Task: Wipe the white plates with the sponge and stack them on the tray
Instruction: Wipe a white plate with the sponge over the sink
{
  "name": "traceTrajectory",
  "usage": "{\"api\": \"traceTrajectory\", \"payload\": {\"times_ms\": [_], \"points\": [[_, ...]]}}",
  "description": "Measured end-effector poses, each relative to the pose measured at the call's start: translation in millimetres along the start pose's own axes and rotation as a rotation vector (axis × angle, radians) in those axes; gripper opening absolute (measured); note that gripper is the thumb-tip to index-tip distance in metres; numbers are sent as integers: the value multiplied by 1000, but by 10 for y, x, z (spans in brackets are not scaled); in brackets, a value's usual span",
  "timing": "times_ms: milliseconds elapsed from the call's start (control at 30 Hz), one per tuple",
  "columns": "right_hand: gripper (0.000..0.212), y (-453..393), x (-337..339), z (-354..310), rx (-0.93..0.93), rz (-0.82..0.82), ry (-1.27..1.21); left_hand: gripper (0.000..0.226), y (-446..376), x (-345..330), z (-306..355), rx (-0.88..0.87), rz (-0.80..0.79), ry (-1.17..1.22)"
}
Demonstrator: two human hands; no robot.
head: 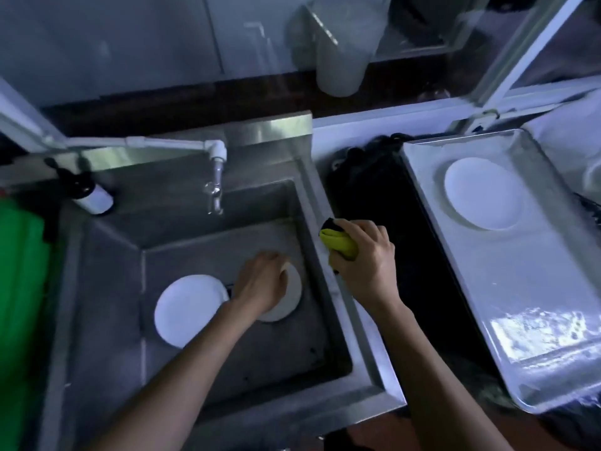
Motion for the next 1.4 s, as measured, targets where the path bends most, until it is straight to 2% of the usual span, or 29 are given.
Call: {"api": "traceTrajectory", "payload": {"times_ms": [200, 333, 500, 633, 800, 967, 1133, 1400], "points": [[54, 232, -921, -449, -11, -157, 11, 42, 616, -55, -963, 239, -40, 206], [54, 336, -1384, -498, -23, -241, 37, 39, 805, -163, -1280, 300, -73, 211], [54, 313, -1882, -396, -10, -296, 96, 40, 724, -438, -1507, 330, -124, 163], [55, 219, -2337, -218, 8, -387, 118, 24, 593, -740, -1751, 412, -127, 242], [54, 90, -2811, 22, 19, -479, 152, 25, 420, -1155, -2072, 534, -118, 342], [53, -26, -3128, 207, 33, -516, 164, 7, 221, -1510, -2270, 576, -92, 383], [54, -106, -3319, 346, 35, -506, 147, 13, 95, -1718, -2451, 647, -36, 502], [53, -98, -3405, 490, -23, -572, 124, 28, 68, -1847, -2495, 730, 32, 546]]}}
Point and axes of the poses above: each hand's wrist, its own y-axis away from the middle knuckle, its own x-axis out of the back of the hand, z = x × y, the point moved 7 cm from there along -y, towards the middle knuckle, and after that the axes turned 9 degrees about -x, right-handed, at the moved point
